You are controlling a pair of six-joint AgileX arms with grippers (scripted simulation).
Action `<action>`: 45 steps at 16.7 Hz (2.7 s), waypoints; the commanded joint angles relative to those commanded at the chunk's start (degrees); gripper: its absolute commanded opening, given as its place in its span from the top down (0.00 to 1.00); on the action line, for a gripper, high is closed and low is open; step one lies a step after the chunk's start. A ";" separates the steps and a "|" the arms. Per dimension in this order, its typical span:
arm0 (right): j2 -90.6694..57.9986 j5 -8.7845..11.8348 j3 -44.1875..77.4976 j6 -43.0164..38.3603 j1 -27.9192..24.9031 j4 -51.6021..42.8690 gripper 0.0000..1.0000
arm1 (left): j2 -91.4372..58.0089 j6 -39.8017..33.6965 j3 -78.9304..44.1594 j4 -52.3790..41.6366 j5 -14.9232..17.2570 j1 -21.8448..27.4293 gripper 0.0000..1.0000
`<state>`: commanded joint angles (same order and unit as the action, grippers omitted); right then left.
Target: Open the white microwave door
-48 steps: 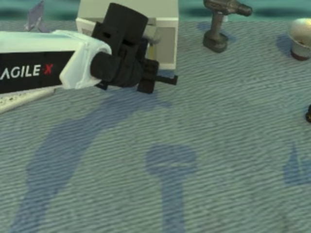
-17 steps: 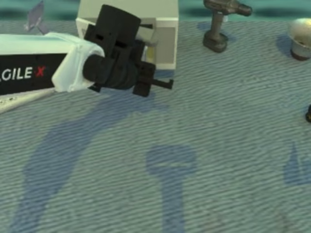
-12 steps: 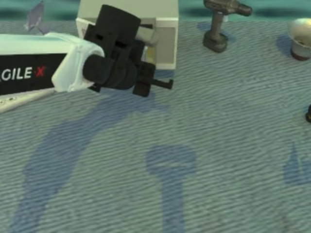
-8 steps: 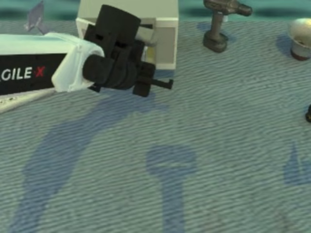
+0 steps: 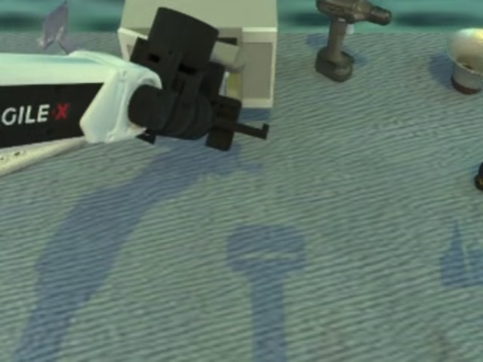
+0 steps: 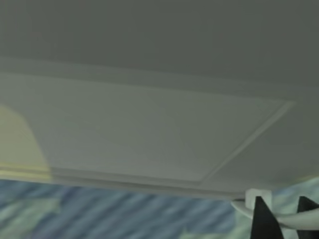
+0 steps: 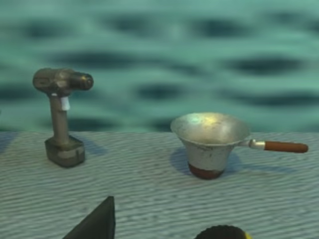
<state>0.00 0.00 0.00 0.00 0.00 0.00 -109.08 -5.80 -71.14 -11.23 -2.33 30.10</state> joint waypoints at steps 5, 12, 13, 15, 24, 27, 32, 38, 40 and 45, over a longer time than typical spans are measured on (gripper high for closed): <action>0.00 0.00 0.00 0.00 0.00 0.00 0.00 | 1.43 2.73 1.83 0.63 1.77 -1.24 1.00; 0.00 0.00 0.00 0.00 0.00 0.00 0.00 | 1.66 3.35 2.29 0.70 2.17 -1.52 1.00; 0.00 0.00 0.00 0.00 0.00 0.00 0.00 | 1.66 3.35 2.29 0.70 2.17 -1.52 1.00; 0.00 0.00 0.00 0.00 0.00 0.00 0.00 | 1.66 3.35 2.29 0.70 2.17 -1.52 1.00; 0.00 0.00 0.00 0.00 0.00 0.00 0.00 | 1.66 3.35 2.29 0.70 2.17 -1.52 1.00; 0.00 0.00 0.00 0.00 0.00 0.00 0.00 | 1.66 3.35 2.29 0.70 2.17 -1.52 1.00; 0.00 0.00 0.00 0.00 0.00 0.00 0.00 | 1.58 3.01 2.13 0.66 2.65 -1.04 1.00; 0.00 0.00 0.00 0.00 0.00 0.00 0.00 | 3.04 6.12 3.92 1.11 4.69 -2.50 1.00; 0.00 0.00 0.00 0.00 0.00 0.00 0.00 | 3.24 6.78 4.38 1.12 5.13 -2.82 1.00; 0.00 0.00 0.00 0.00 0.00 0.00 0.00 | 3.24 6.78 4.38 1.12 5.13 -2.82 1.00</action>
<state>0.00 0.00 0.00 0.00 0.00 0.00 -105.84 0.98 -66.77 -10.12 2.81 27.28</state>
